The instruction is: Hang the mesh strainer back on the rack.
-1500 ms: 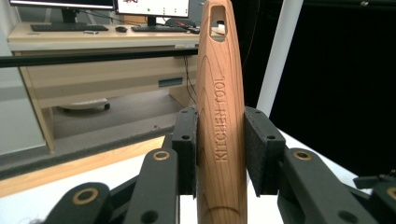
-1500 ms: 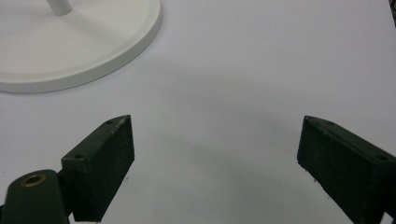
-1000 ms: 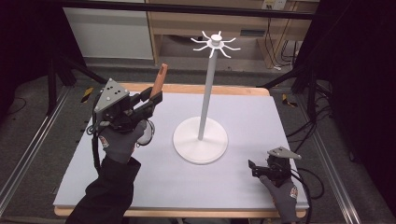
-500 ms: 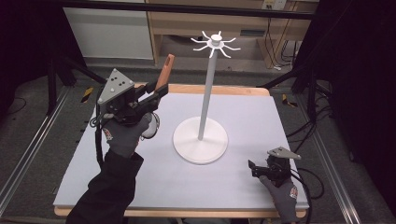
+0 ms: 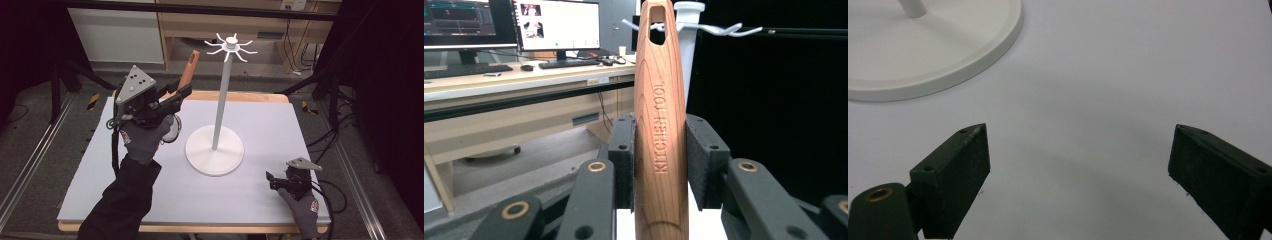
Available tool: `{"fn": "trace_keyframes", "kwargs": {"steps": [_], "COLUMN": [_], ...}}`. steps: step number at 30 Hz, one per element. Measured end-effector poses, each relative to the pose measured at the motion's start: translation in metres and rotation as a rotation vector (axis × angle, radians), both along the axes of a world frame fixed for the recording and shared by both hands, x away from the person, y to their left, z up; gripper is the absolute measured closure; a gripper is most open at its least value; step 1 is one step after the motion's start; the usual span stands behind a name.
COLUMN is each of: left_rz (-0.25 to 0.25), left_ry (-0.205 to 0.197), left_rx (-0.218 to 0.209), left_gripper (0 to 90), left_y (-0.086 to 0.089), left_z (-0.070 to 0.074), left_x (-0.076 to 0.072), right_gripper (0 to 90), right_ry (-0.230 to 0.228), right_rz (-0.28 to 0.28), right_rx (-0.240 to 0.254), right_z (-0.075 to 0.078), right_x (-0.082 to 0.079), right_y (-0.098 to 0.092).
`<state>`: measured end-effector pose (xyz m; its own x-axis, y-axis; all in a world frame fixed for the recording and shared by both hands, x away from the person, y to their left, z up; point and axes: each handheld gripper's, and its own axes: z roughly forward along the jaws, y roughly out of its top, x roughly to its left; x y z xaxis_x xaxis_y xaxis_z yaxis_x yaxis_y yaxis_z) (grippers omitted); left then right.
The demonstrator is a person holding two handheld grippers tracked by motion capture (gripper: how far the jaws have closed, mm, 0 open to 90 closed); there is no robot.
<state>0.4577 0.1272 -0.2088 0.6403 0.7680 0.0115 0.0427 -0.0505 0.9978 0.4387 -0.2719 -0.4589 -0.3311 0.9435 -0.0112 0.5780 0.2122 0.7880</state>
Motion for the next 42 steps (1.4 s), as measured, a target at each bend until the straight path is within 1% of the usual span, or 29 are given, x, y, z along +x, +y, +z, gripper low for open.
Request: {"fn": "trace_keyframes", "kwargs": {"steps": [1,2,4,11,16,18,20,24,26,34,38,42], "left_rz": [-0.006,-0.003,-0.005,-0.011,-0.013,-0.012,-0.012,-0.008,-0.008,-0.003,-0.011,-0.022], "left_ry": [0.013,-0.003,-0.005,-0.008,-0.005,-0.005,-0.004,-0.003,0.0,0.003,0.01,0.021], "left_rx": [-0.001,0.003,0.003,0.012,0.031,0.027,0.032,0.045,0.039,0.049,0.046,0.054], "left_gripper": [67.3,67.3,67.3,67.3,67.3,67.3,67.3,67.3,67.3,67.3,67.3,67.3], "left_y": [-0.001,-0.002,-0.003,-0.008,-0.015,-0.017,-0.018,-0.022,-0.022,-0.022,-0.024,-0.029], "left_z": [0.001,0.002,0.004,0.008,0.011,0.012,0.013,0.011,0.01,0.009,0.008,0.006], "left_x": [0.0,0.0,0.001,0.004,0.007,0.009,0.01,0.012,0.013,0.017,0.02,0.023], "right_gripper": [10.0,10.0,10.0,10.0,10.0,10.0,10.0,10.0,10.0,10.0,10.0,10.0], "right_ry": [0.0,-0.001,-0.002,-0.002,-0.003,-0.003,-0.003,-0.003,-0.003,-0.003,-0.003,-0.003], "right_rz": [-0.001,0.0,-0.001,-0.003,-0.001,0.0,0.001,0.0,-0.001,0.002,0.002,0.002], "right_rx": [0.0,-0.002,0.0,0.001,0.001,0.001,0.001,0.004,0.003,-0.001,-0.001,-0.001], "right_z": [0.0,0.0,0.0,0.0,0.001,0.001,0.001,0.001,0.001,0.001,0.001,0.001], "right_x": [0.0,0.0,0.0,0.0,0.0,0.0,0.0,0.0,0.0,0.0,0.0,0.0], "right_y": [0.0,0.0,0.0,0.0,-0.001,-0.001,-0.001,-0.001,-0.001,-0.001,-0.002,-0.002]}}
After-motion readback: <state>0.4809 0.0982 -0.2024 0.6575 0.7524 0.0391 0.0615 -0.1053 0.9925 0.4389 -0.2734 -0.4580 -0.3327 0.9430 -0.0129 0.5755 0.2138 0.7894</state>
